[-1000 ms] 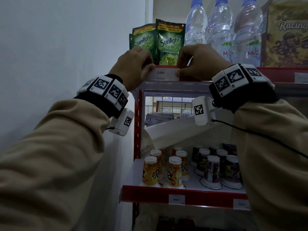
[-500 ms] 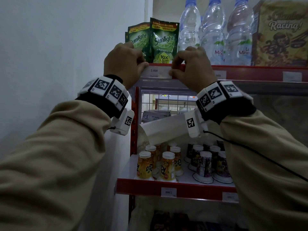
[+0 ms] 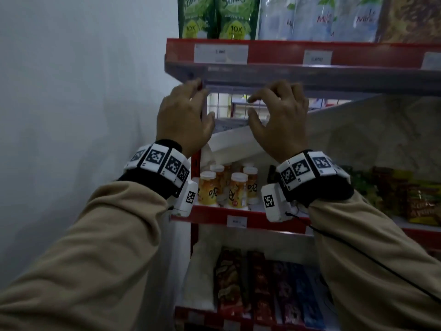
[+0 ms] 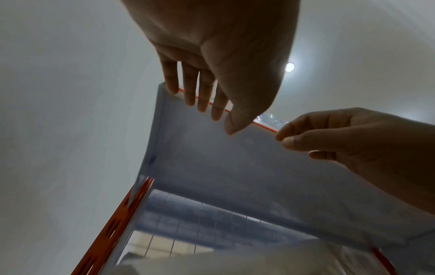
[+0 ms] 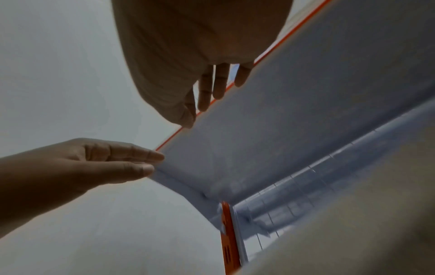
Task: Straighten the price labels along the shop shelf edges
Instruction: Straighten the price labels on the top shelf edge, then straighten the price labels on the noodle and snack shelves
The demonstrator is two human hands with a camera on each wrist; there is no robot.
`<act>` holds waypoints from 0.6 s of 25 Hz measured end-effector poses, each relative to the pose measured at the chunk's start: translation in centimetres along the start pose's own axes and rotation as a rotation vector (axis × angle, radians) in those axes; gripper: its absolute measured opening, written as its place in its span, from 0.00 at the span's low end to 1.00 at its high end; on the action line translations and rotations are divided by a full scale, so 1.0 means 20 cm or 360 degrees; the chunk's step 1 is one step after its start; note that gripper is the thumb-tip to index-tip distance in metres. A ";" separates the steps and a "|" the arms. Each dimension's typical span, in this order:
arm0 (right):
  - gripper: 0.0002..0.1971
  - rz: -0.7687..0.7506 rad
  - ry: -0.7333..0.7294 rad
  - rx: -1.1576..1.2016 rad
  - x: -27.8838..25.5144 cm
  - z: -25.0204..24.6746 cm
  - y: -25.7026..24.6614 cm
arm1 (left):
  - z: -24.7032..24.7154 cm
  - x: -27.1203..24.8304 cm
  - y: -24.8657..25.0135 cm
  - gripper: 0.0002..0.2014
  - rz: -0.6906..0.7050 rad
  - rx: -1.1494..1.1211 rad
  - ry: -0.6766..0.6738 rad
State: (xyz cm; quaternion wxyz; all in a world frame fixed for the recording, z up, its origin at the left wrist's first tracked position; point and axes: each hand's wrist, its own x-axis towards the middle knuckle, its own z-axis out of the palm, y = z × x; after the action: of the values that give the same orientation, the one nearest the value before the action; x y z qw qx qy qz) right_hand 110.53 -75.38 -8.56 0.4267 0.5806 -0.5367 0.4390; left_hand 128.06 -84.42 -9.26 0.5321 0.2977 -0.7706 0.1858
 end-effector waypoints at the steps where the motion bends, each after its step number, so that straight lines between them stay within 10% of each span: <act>1: 0.10 0.0037 -0.0033 0.0050 -0.10 0.02 0.00 | 0.03 -0.09 0.00 0.22 -0.0020 -0.0017 -0.0052; 9: 0.19 0.0334 -0.0680 0.0340 -0.84 0.14 -0.03 | 0.24 -0.88 0.04 0.28 -0.0630 0.0125 -0.0852; 15: 0.27 0.0179 -0.0812 0.0061 -1.05 0.15 -0.04 | 0.28 -1.04 0.06 0.36 -0.0837 -0.0146 -0.0877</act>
State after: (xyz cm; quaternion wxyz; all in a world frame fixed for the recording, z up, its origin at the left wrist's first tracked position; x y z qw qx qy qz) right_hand 110.70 -72.99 -29.70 0.2414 0.6498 -0.6500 0.3114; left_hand 128.69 -81.50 -30.72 0.3473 0.4998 -0.7896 -0.0786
